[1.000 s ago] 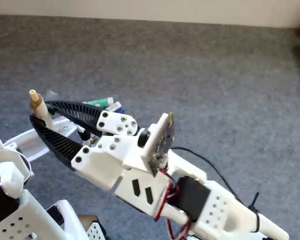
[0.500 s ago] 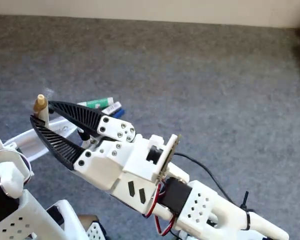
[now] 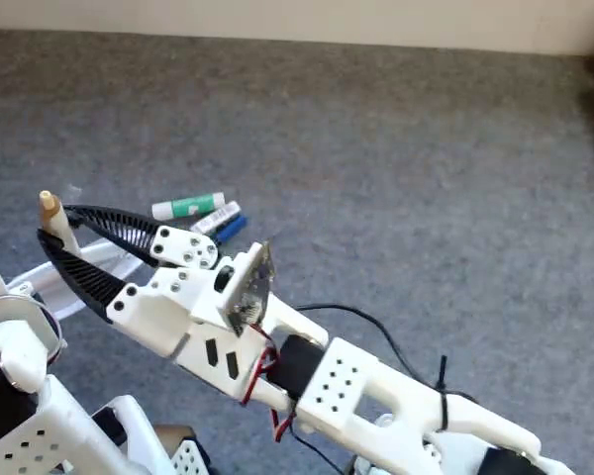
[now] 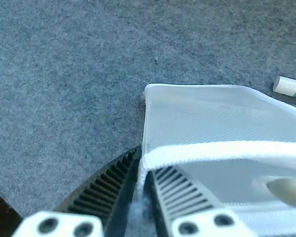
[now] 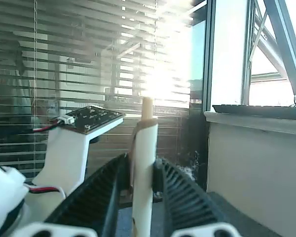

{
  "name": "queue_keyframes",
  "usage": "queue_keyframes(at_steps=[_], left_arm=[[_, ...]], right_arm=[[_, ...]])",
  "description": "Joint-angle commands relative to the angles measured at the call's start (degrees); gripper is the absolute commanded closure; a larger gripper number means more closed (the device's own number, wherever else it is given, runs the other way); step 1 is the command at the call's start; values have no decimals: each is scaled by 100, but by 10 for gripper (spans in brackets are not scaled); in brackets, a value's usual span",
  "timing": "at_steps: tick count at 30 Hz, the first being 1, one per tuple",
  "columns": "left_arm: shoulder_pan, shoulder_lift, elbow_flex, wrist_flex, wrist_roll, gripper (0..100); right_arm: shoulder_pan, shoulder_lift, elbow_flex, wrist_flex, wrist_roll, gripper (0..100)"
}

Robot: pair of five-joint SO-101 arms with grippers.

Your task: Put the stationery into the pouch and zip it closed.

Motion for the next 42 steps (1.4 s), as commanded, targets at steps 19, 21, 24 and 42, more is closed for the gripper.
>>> queue_keyframes(at_steps=[19,21,24,42], left_arm=[[-48,22,-13,9,-35,993],[-48,22,-13,9,-35,993],[-48,22,-13,9,-35,993],[-48,22,92,-26,-35,993]], right_arm=[[-48,-4,303,295,-70,988],[-48,-101,303,716,-79,971],[-48,-303,295,1095,-79,887],[523,-927,145,1648,-88,828]])
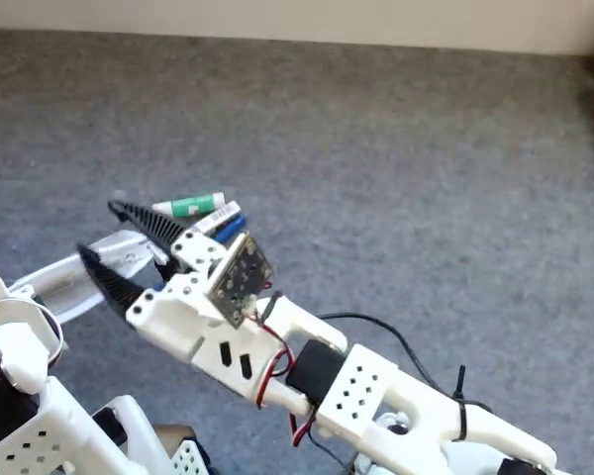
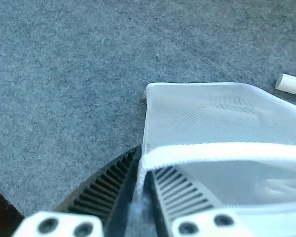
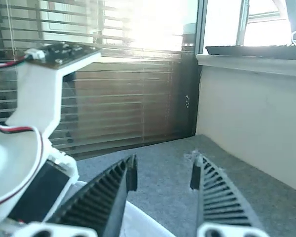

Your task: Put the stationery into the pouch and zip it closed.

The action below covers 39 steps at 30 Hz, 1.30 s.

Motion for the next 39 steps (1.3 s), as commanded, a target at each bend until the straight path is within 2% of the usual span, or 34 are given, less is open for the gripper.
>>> queue_keyframes(at_steps=[1,7,10,15,20,25,32,39], left_arm=[[-13,92,-48,-26,-35,993],[-13,92,-48,-26,-35,993],[-13,92,-48,-26,-35,993],[-13,92,-48,-26,-35,993],[-22,92,-48,-26,-35,993],[-31,92,-48,-26,-35,993],[-31,92,-48,-26,-35,993],[-22,92,-48,-26,-35,993]], right_arm=[[347,-224,-312,101,-97,828],[1051,-215,-1437,1763,-1064,828],[1332,-207,-2018,2580,-1125,828],[1657,92,-2519,2985,-1134,828],[1912,1068,-2993,3363,-1152,828],[2053,2255,-4004,4163,-1169,828],[2062,3679,-5807,5604,-1776,828],[2343,4866,-7099,6466,-2233,828]])
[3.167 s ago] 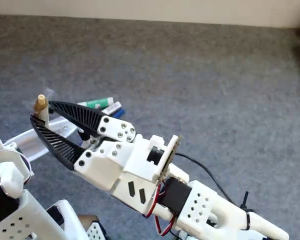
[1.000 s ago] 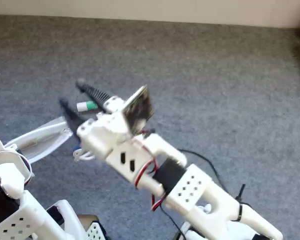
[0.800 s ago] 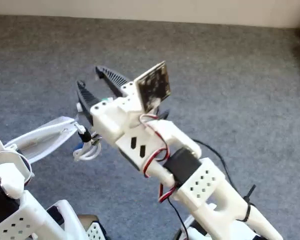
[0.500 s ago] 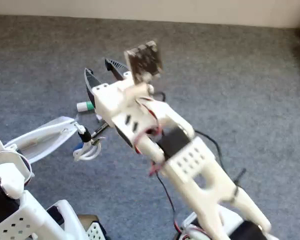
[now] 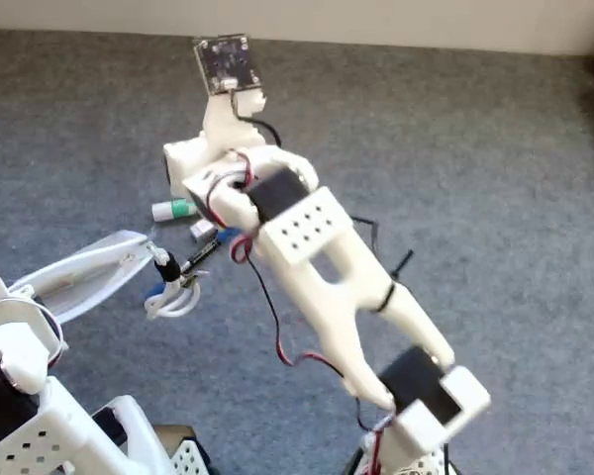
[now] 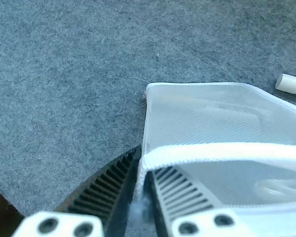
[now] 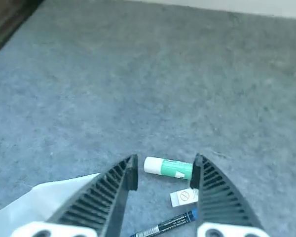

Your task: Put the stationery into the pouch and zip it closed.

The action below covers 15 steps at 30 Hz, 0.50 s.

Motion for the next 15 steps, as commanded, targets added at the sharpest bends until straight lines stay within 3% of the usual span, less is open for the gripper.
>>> queue_keyframes(at_steps=[1,15], left_arm=[[-13,92,-48,-26,-35,993],[-13,92,-48,-26,-35,993]], right_arm=[[286,295,-884,391,-281,828],[365,1631,-1446,1991,-2629,828]])
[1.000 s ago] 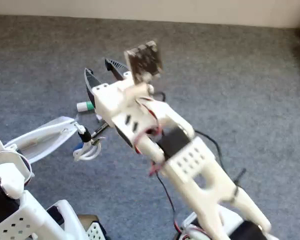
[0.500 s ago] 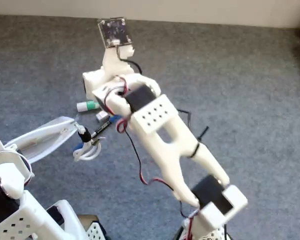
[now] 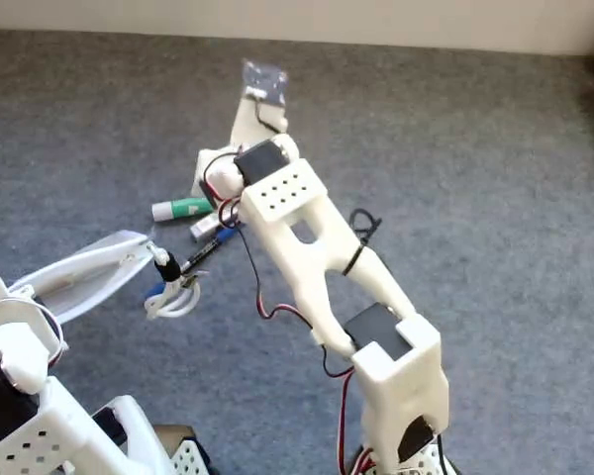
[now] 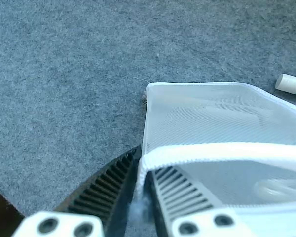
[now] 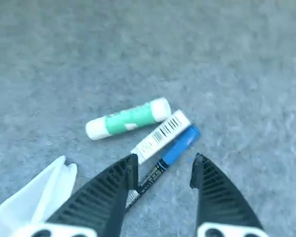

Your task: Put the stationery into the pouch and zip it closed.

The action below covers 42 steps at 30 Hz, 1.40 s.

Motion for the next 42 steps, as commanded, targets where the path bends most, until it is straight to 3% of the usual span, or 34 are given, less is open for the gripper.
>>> queue_keyframes(at_steps=[1,16,42], left_arm=[[-13,92,-48,-26,-35,993],[-13,92,-48,-26,-35,993],[-13,92,-40,-26,-35,993]], right_arm=[[75,-66,-321,215,-448,828],[-198,1270,-356,207,-457,828],[-198,1446,-954,-66,-35,828]])
